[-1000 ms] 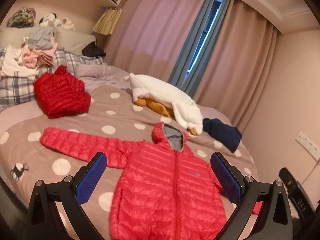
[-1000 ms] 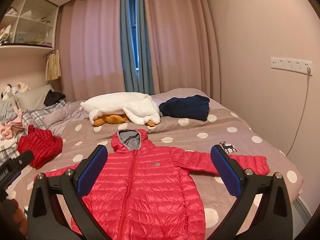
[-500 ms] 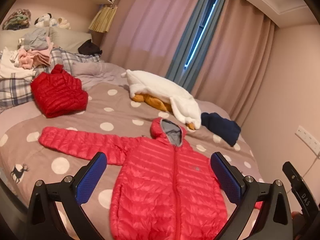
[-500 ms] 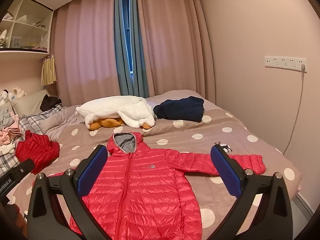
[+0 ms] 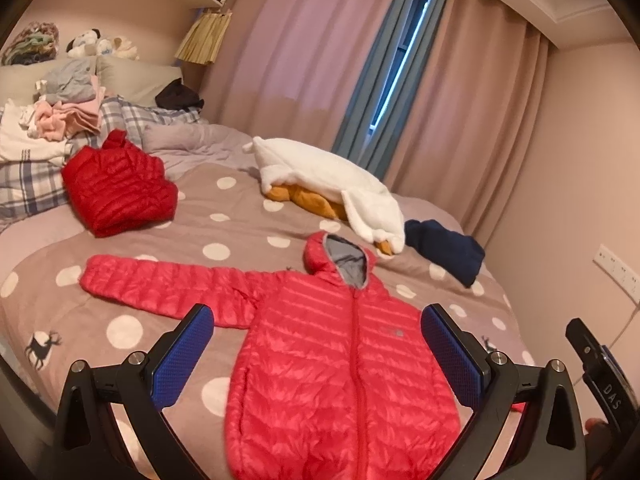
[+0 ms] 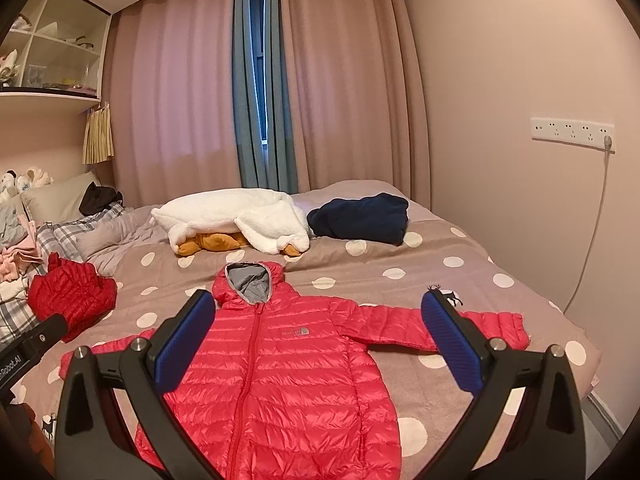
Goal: Fold large clothes
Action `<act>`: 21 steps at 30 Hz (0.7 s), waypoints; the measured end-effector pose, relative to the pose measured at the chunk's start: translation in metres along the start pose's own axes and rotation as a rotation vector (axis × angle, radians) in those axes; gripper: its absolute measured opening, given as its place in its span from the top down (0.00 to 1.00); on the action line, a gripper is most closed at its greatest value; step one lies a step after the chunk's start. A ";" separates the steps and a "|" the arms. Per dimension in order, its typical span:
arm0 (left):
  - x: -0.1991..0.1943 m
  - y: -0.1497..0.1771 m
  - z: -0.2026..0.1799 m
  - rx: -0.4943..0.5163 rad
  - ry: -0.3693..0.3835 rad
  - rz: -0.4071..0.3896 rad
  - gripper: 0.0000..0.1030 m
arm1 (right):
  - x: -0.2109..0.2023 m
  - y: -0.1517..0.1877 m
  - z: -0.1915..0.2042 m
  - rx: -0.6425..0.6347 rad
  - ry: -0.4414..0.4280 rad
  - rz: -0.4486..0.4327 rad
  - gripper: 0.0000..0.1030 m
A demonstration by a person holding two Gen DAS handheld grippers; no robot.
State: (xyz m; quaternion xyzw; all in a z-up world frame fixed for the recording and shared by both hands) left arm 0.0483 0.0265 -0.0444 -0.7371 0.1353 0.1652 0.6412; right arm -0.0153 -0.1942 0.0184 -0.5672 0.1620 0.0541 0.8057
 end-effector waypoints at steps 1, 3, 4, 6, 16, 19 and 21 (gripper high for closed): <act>0.000 0.000 0.000 0.002 0.004 0.000 0.01 | 0.000 0.000 -0.001 -0.001 0.001 0.000 0.00; 0.000 0.001 -0.002 0.009 0.003 0.001 0.01 | 0.001 0.000 0.000 -0.003 0.003 0.001 0.00; 0.000 0.001 -0.001 0.012 0.002 0.003 0.01 | 0.000 0.001 0.000 -0.003 0.005 0.001 0.00; 0.001 0.001 -0.003 0.022 -0.001 0.010 0.01 | 0.001 0.001 0.000 -0.004 0.006 0.003 0.00; 0.000 0.002 -0.006 0.048 0.017 0.021 0.01 | 0.002 0.002 0.000 -0.009 0.013 0.003 0.00; 0.001 0.002 -0.006 0.051 0.001 0.024 0.01 | 0.002 0.002 0.000 -0.009 0.013 0.004 0.00; 0.002 0.002 -0.006 0.052 -0.006 0.030 0.01 | 0.002 0.002 0.000 -0.011 0.013 0.003 0.00</act>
Point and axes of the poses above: each gripper's, at about its wrist camera, not at the fingertips, and x roughly the way its jaws point, z to its left, y to its underside, the point moved 4 cm from there along x, roughly the way its jaws point, and after that the axes turned 14 degrees about x, right-handed, at the moved point
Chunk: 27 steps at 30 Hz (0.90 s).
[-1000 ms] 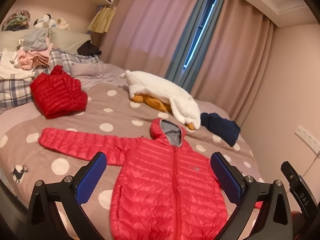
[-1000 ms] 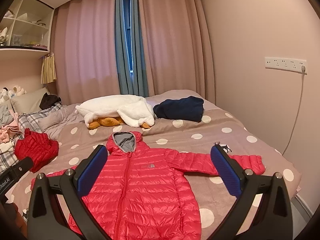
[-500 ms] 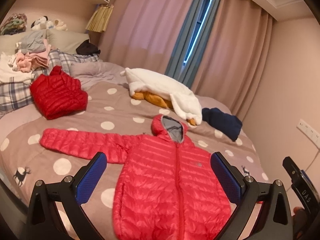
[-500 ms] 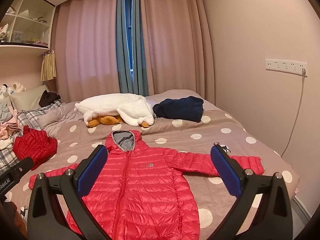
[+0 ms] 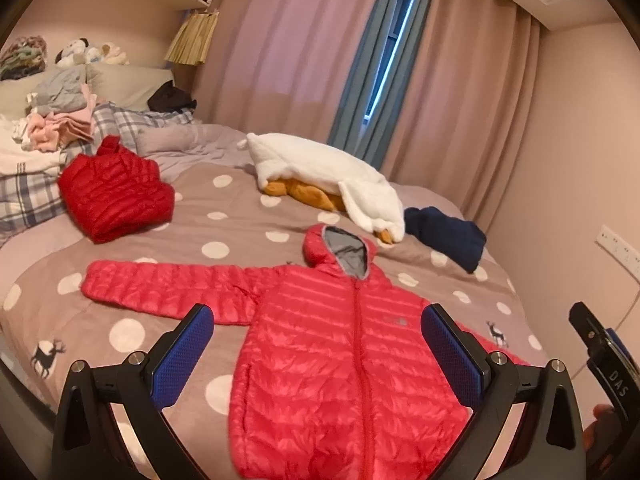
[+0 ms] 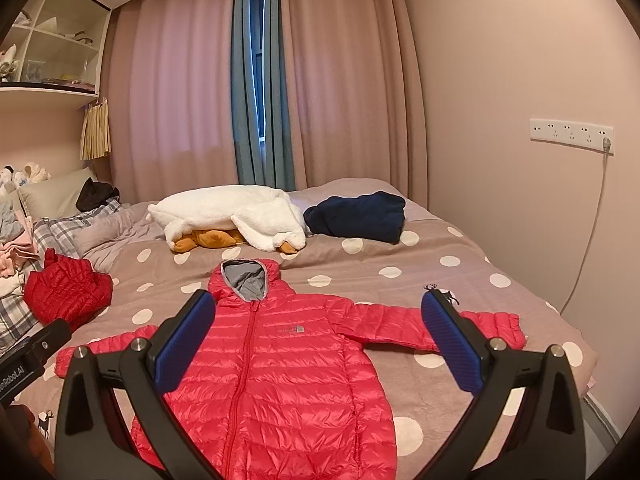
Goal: Fold large clothes
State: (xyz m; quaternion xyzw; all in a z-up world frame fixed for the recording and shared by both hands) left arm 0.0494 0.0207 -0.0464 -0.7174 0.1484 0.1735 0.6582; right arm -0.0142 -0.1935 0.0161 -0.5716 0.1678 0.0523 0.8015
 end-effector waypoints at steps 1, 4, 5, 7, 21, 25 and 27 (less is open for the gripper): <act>0.001 0.000 0.000 -0.001 -0.001 0.003 0.01 | 0.000 0.000 0.000 0.000 0.000 0.000 0.00; 0.001 0.000 0.001 -0.002 -0.002 0.003 0.01 | 0.000 0.001 0.000 -0.003 -0.001 0.001 0.00; 0.001 0.000 0.002 -0.001 -0.002 0.003 0.01 | 0.000 0.001 0.000 -0.004 -0.001 0.002 0.00; 0.001 0.000 0.002 -0.002 -0.002 0.004 0.01 | 0.000 0.002 0.001 -0.003 0.001 0.002 0.00; 0.002 0.000 0.010 -0.021 -0.023 0.011 0.01 | 0.000 0.006 0.007 -0.012 -0.002 0.013 0.00; 0.004 0.000 0.010 -0.027 -0.033 0.013 0.01 | 0.001 0.007 0.008 -0.001 -0.019 0.030 0.00; 0.003 0.000 0.010 -0.030 -0.034 0.012 0.01 | 0.002 0.006 0.009 0.005 -0.026 0.038 0.00</act>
Point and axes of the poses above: each gripper's, at about its wrist camera, not at the fingertips, and x roughly the way its jaws point, z to its left, y to its underside, the point moved 4 cm from there along x, roughly the way its jaws point, and after that the axes turned 14 degrees about x, right-handed, at the moved point
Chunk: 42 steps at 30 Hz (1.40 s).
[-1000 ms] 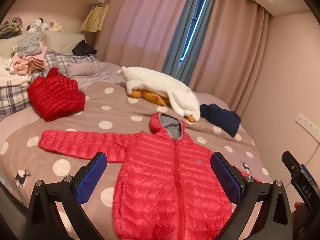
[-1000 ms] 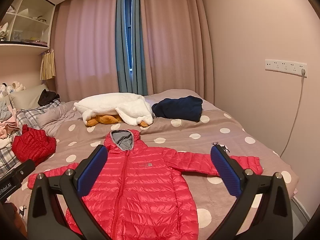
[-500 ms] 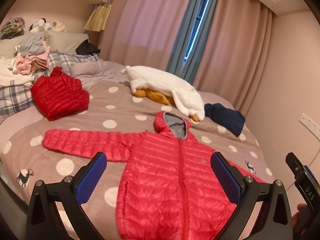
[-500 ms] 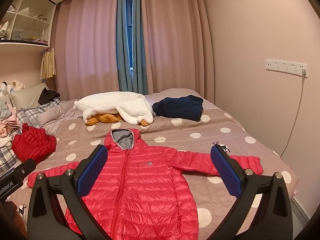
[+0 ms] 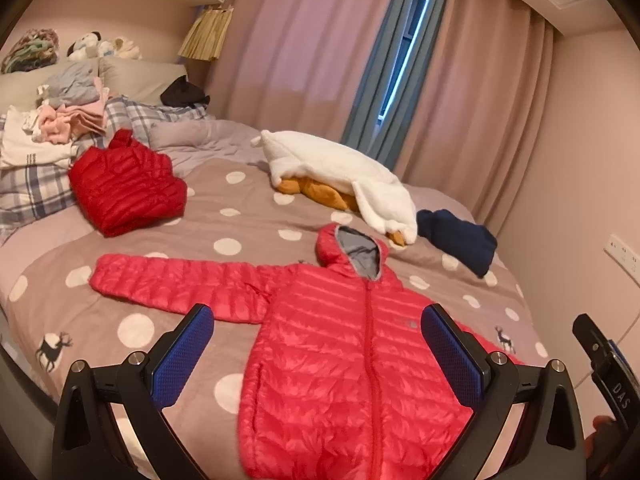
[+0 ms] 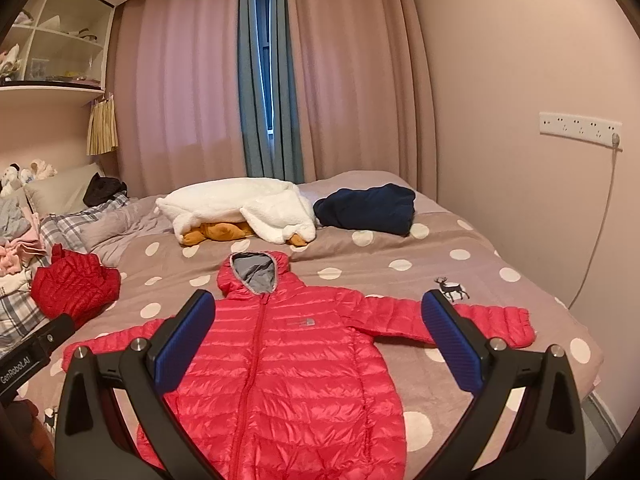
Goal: Fold large clothes
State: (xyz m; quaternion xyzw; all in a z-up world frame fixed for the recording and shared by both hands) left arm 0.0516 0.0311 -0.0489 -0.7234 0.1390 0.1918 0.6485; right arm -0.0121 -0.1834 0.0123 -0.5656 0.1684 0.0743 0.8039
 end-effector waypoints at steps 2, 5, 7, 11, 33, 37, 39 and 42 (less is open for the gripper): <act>0.000 0.000 0.000 0.002 -0.003 0.002 0.01 | 0.001 0.000 0.000 0.000 -0.001 0.004 0.00; 0.001 0.000 0.000 -0.001 -0.008 0.005 0.01 | 0.001 0.001 -0.001 -0.002 0.003 0.003 0.00; 0.002 0.000 0.001 -0.005 -0.008 0.009 0.01 | 0.002 0.001 -0.001 -0.001 0.002 0.005 0.00; 0.002 0.000 0.001 -0.006 -0.002 0.011 0.01 | 0.003 0.002 -0.002 0.003 0.001 0.015 0.00; 0.007 0.002 0.002 -0.012 -0.009 0.031 0.01 | 0.005 0.004 0.002 -0.013 -0.002 0.042 0.00; 0.018 0.001 0.007 -0.030 -0.002 0.037 0.01 | 0.008 0.004 0.002 -0.011 -0.005 0.046 0.00; 0.031 0.000 0.015 -0.057 0.003 0.047 0.01 | 0.012 0.004 0.001 -0.002 -0.017 0.057 0.00; 0.060 0.001 0.035 -0.137 0.005 0.056 0.01 | 0.035 0.004 -0.011 0.032 -0.018 0.126 0.00</act>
Point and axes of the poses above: each gripper's, at about its wrist camera, not at the fingertips, and x roughly the way its jaws point, z to its left, y to its underside, the point moved 4 cm from there along x, roughly the way its jaws point, and after that the axes turned 14 degrees about x, right-handed, at the moved point
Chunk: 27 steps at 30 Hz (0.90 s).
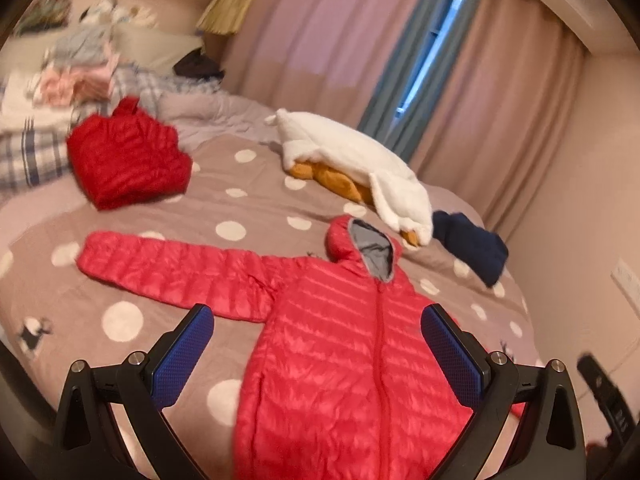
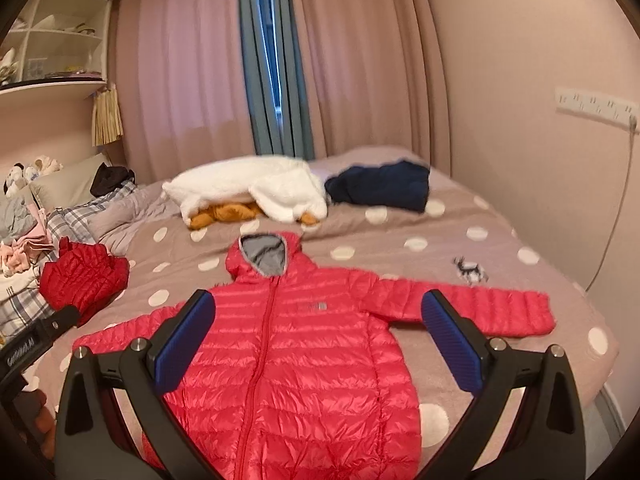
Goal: Fold large clothes
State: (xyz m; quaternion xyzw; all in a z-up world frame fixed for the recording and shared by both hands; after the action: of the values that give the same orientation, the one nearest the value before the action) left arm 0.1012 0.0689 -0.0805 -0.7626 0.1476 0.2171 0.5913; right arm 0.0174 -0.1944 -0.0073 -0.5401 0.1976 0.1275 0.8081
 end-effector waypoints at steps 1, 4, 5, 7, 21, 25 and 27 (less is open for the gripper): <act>0.011 -0.001 0.008 -0.033 -0.008 0.000 0.01 | 0.010 -0.001 -0.007 0.020 0.012 0.022 0.00; 0.041 0.000 0.037 -0.123 -0.024 -0.003 0.01 | 0.040 -0.005 -0.034 0.074 0.065 0.068 0.00; 0.053 0.002 0.050 -0.159 -0.024 0.008 0.01 | 0.050 -0.005 -0.043 0.090 0.087 0.084 0.00; 0.070 0.008 0.070 -0.218 -0.033 0.034 0.01 | 0.079 -0.005 -0.073 0.138 0.163 0.133 0.00; 0.141 0.083 0.199 -0.728 -0.213 0.151 0.01 | 0.153 0.032 -0.252 0.525 0.490 0.249 0.00; 0.162 0.094 0.204 -0.855 -0.011 0.148 0.01 | 0.147 0.039 -0.281 0.642 0.512 0.211 0.00; 0.159 0.095 0.212 -0.912 0.023 0.092 0.01 | 0.145 0.046 -0.294 0.707 0.512 0.208 0.00</act>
State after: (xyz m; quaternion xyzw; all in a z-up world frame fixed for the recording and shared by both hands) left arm 0.1596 0.2538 -0.2845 -0.9399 0.0769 0.2775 0.1833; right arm 0.0736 -0.4492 -0.2106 -0.2221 0.4759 -0.0053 0.8510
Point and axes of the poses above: each gripper's, at about its wrist camera, not at the fingertips, and x roughly the way its jaws point, z to its left, y to its underside, the point moved 4 cm from there along x, roughly the way its jaws point, and after that the axes turned 14 degrees about x, right-handed, at the moved point
